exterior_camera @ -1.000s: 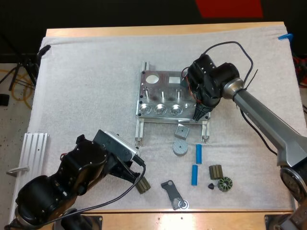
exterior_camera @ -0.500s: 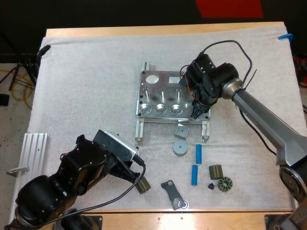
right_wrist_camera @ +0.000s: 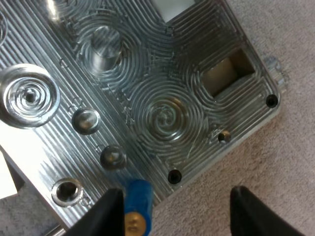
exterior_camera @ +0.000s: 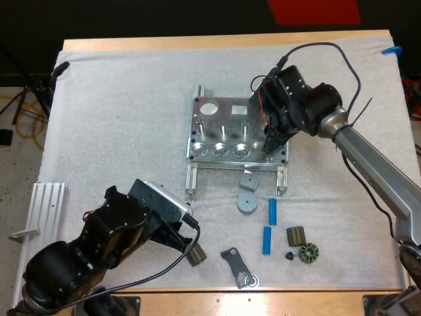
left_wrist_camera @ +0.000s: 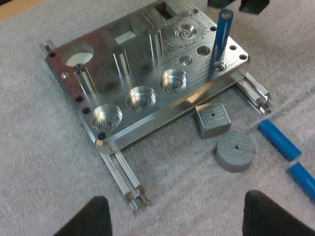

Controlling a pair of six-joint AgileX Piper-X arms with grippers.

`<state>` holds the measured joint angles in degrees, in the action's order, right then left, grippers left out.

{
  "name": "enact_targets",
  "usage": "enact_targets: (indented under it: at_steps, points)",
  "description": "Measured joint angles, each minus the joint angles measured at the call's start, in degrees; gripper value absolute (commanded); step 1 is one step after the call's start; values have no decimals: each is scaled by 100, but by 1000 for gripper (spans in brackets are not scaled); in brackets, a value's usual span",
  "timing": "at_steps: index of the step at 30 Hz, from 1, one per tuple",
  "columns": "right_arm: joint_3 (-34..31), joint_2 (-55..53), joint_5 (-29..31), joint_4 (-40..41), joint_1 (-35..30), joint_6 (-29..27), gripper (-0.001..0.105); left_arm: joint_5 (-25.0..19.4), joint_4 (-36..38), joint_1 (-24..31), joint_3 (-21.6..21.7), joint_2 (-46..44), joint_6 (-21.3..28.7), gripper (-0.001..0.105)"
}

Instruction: Load cells from right to left

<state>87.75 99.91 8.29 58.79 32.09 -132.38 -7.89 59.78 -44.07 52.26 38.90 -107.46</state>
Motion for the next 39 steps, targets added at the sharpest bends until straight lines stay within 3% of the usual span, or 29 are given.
enact_targets:
  at_steps: [39]
  points:
    - [-41, 388, 350, 60, -300, 21, 48, 0, -29, 0, -73, 0, 0, 57]
